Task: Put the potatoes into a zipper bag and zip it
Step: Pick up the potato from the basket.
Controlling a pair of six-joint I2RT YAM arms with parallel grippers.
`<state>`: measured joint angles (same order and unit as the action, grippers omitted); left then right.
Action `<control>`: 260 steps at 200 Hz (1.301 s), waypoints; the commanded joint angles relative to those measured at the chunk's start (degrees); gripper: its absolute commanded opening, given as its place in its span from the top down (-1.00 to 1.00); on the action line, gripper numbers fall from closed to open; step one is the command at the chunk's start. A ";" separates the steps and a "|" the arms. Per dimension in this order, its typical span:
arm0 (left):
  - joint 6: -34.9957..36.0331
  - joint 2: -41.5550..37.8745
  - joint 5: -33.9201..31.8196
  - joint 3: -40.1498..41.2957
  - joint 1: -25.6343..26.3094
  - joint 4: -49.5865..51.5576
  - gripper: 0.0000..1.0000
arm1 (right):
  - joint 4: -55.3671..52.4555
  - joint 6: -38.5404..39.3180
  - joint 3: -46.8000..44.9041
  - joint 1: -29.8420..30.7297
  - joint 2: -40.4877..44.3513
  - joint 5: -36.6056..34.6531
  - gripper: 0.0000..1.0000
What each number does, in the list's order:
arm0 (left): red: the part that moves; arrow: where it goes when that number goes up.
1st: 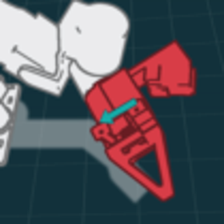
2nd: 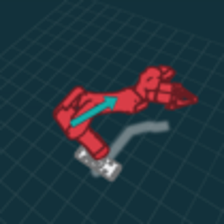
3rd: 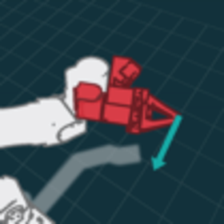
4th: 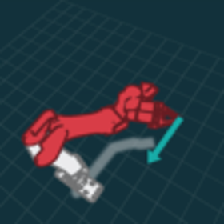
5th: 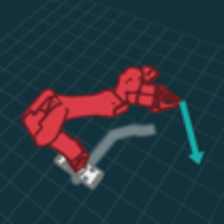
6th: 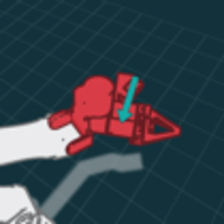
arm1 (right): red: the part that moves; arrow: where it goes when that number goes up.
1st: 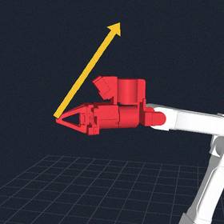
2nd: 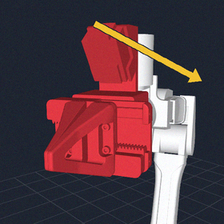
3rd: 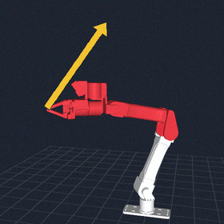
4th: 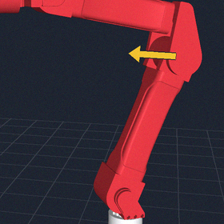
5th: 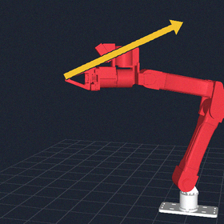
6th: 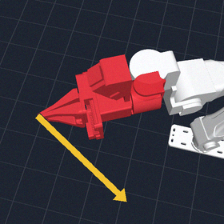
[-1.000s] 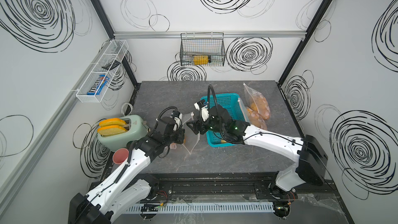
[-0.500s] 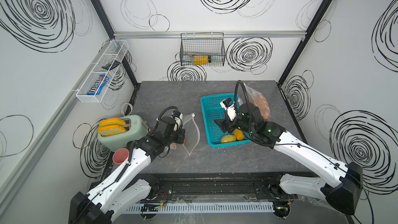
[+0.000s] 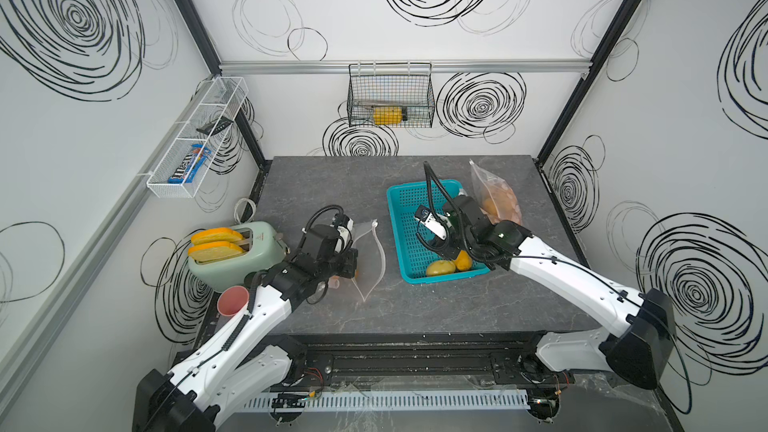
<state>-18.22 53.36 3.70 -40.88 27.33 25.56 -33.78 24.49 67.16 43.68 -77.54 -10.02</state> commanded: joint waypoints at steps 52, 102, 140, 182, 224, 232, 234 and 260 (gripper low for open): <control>-0.25 -0.64 -0.54 0.28 0.51 -2.01 1.00 | -14.91 13.95 5.93 -0.70 -6.12 1.48 -0.54; -0.50 -0.52 -1.16 0.28 0.84 -1.87 1.00 | -13.68 16.00 3.43 -2.49 -9.56 4.30 -0.57; -0.50 -0.67 -1.29 0.36 1.12 -1.85 1.00 | -12.89 15.77 1.83 -3.53 -11.88 6.61 -0.56; -0.46 -0.73 -1.31 0.37 1.24 -1.83 1.00 | -11.40 14.74 0.34 -4.69 -16.52 7.95 -0.57; -0.45 -0.92 -1.27 0.37 1.41 -1.83 1.00 | -9.43 13.75 -0.05 -6.08 -21.71 6.84 -0.58; -0.50 -0.90 -1.30 0.37 1.47 -1.92 1.00 | -8.83 13.65 -0.18 -6.30 -22.70 6.29 -0.58; -0.50 -0.92 -1.26 0.41 1.47 -1.92 1.00 | -8.67 13.61 -0.18 -6.28 -22.91 6.17 -0.58; -0.50 -0.91 -1.22 0.37 1.43 -1.92 1.00 | -6.88 13.15 0.44 -6.61 -25.74 6.93 -0.55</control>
<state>-18.22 53.23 2.96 -40.86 28.51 25.56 -41.87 37.98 67.61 37.47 -101.30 -3.81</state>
